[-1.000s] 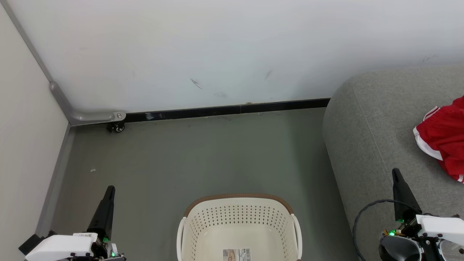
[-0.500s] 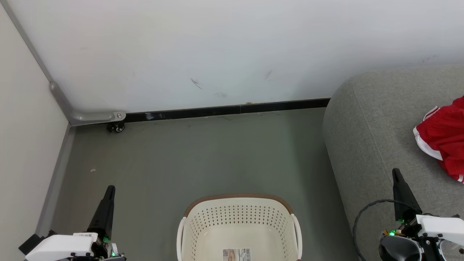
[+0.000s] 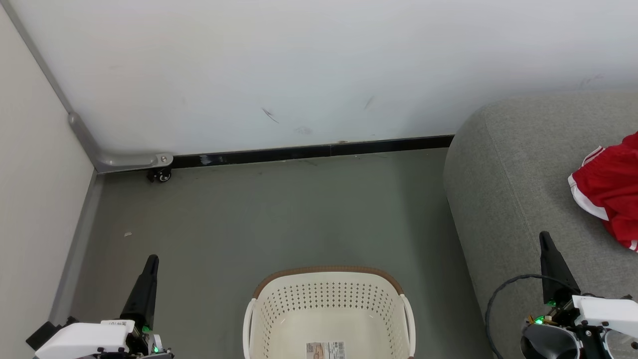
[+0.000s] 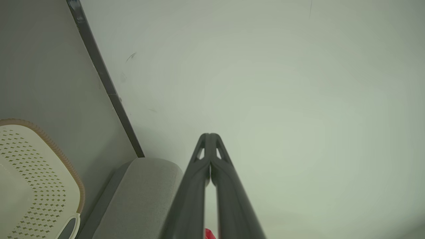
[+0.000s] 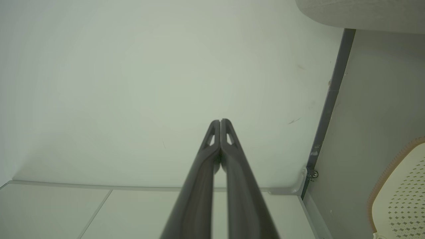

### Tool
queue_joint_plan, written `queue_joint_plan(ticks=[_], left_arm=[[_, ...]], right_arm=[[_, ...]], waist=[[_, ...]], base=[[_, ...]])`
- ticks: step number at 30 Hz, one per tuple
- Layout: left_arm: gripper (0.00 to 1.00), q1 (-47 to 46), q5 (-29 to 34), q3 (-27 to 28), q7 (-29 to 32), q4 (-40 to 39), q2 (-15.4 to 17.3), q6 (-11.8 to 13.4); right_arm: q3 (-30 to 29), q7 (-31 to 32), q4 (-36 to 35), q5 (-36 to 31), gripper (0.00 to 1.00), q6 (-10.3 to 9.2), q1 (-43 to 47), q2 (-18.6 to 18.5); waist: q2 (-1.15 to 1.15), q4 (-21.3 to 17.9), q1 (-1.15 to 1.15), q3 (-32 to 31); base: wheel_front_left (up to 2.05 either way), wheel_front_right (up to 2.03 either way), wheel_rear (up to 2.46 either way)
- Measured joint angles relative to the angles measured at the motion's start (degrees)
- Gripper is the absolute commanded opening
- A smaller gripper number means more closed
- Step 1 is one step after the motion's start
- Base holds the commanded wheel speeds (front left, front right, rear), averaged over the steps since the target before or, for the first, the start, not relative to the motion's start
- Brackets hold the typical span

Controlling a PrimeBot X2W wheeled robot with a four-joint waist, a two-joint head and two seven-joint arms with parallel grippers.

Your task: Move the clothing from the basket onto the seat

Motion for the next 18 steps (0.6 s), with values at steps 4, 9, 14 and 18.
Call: queue_joint_plan(ticks=[4,9,14,18], left_arm=[[0.00,0.0,0.0,0.0,0.0,0.0,0.0,0.0],[0.00,0.0,0.0,0.0,0.0,0.0,0.0,0.0],[0.00,0.0,0.0,0.0,0.0,0.0,0.0,0.0],[0.00,0.0,0.0,0.0,0.0,0.0,0.0,0.0]], right_arm=[[0.0,0.0,0.0,0.0,0.00,0.00,0.0,0.0],[0.0,0.0,0.0,0.0,0.00,0.00,0.0,0.0],[0.0,0.0,0.0,0.0,0.00,0.00,0.0,0.0],[0.0,0.0,0.0,0.0,0.00,0.00,0.0,0.0]], waist=[[0.00,0.0,0.00,0.0],[0.00,0.0,-0.01,0.0],[0.00,0.0,0.00,0.0],[0.00,0.0,0.00,0.0]], base=[[0.00,0.00,0.00],[0.00,0.00,0.00],[0.00,0.00,0.00],[0.00,0.00,0.00]])
